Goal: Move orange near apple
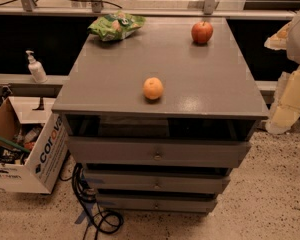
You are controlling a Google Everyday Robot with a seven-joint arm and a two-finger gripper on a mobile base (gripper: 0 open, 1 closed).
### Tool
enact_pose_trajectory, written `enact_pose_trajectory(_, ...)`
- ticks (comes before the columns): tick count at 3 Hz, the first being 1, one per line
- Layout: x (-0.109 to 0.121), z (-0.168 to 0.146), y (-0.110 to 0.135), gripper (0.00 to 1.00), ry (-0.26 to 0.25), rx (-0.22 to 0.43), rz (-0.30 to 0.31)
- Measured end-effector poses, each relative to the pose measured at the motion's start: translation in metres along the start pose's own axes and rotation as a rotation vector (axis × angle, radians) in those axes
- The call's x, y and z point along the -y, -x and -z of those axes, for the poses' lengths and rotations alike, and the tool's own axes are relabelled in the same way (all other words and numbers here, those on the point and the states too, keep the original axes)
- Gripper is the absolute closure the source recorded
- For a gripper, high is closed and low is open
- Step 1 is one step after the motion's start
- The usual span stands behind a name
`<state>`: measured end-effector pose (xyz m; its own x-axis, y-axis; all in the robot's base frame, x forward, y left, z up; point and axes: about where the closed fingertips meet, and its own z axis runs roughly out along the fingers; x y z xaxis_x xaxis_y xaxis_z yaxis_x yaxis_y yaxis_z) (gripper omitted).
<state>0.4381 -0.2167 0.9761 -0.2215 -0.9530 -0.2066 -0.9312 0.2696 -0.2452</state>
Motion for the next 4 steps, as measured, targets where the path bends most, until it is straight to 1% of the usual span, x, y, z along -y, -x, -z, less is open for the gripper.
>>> enact_pose_trajectory(1,0.000,0.000,0.000,0.00,0.000,0.000,0.000)
enact_pose_trajectory(2,0.003,-0.010,0.011,0.00,0.020,0.085,-0.014)
enact_pose_trajectory(3,0.007,-0.038,0.045,0.00,0.067,0.223,-0.018)
enact_pose_trajectory(4,0.020,-0.071,0.082,0.00,0.100,0.345,-0.029)
